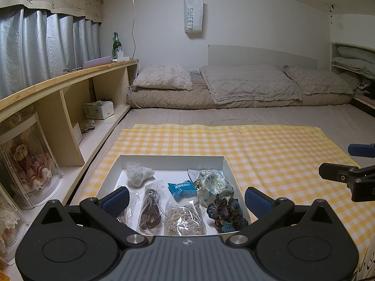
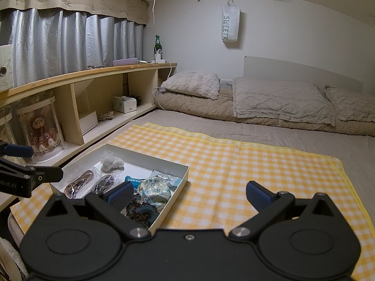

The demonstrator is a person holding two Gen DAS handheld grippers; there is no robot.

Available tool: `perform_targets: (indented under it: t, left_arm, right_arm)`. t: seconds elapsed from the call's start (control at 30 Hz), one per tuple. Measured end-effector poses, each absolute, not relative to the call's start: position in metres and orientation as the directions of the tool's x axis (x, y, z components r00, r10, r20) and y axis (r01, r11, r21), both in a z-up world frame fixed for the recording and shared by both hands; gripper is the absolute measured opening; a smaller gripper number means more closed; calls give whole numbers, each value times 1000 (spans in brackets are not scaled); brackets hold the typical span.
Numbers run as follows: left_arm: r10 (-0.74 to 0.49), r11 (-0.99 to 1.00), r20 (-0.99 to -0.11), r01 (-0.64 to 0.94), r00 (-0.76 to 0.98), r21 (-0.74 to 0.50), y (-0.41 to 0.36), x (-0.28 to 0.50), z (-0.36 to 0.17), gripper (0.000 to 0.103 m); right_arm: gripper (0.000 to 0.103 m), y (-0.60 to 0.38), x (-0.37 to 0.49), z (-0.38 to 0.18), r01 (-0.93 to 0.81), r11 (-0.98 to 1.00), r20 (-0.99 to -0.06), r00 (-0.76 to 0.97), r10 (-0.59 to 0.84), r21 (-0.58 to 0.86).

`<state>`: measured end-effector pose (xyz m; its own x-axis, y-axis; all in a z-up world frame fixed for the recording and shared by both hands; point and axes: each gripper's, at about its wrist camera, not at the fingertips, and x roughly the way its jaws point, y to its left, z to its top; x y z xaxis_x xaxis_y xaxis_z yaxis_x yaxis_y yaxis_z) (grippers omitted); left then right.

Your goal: Organize soft objects

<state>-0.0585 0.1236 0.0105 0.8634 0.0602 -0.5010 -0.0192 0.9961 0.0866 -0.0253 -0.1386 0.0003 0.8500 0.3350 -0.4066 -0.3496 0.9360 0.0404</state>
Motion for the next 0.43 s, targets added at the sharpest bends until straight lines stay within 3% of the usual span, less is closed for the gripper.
perform_targets:
  t: [0.43]
  left_arm:
    - [60,996,-507,-19,860,87,124,-60,9,103]
  right_arm:
    - [103,-138,-25,0,-350,936,-407,849,336,41]
